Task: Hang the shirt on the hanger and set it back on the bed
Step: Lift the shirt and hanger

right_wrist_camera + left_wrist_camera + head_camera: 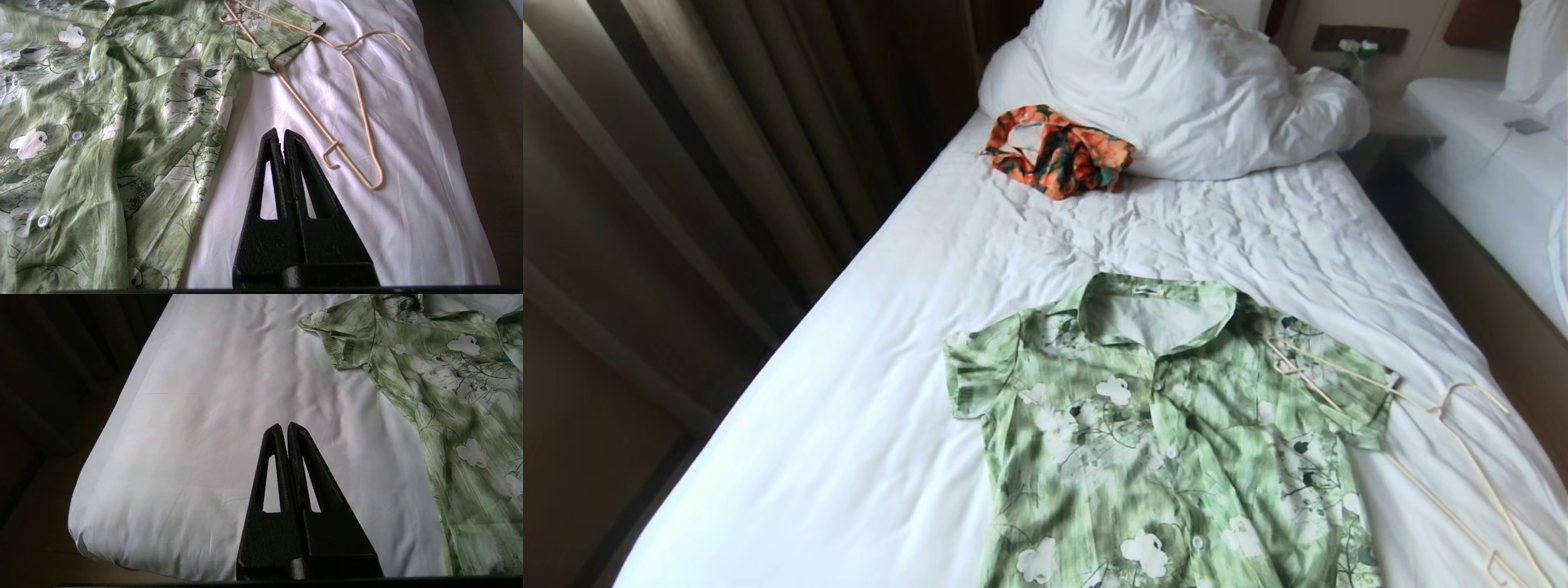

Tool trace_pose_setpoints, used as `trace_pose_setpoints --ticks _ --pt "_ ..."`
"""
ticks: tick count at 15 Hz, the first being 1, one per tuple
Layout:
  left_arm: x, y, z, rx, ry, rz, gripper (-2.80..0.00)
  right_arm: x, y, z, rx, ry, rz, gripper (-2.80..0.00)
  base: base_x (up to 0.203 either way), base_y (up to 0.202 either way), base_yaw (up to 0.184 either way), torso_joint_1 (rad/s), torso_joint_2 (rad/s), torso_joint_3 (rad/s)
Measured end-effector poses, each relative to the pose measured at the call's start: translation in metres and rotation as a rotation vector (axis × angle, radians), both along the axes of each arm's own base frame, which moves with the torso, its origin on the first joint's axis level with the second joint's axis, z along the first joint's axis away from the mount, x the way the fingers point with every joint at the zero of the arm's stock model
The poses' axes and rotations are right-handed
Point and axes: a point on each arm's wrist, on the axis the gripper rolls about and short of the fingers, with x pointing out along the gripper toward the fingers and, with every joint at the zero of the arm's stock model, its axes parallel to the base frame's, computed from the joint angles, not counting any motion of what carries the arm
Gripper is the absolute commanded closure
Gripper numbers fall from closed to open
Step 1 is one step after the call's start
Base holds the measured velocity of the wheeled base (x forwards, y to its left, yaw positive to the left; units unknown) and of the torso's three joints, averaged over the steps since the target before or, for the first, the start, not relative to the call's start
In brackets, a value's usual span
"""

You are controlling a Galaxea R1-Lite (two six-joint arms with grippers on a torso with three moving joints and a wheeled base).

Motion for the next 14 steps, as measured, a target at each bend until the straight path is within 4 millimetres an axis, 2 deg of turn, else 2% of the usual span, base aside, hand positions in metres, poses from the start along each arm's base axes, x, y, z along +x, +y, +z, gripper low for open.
trace_pose_setpoints --ticks 11,14 --pt "0.000 0.000 0.000 0.000 -0.001 0.001 0.00 0.000 0.000 0.000 0.001 0.004 -0.004 0.00 0.000 0.000 0.000 0.000 0.00 0.000" --pt "0.000 0.000 0.000 0.000 -0.001 0.001 0.00 -0.005 0.000 0.017 0.000 -0.033 0.004 0.00 0.000 0.000 0.000 0.000 0.00 0.000"
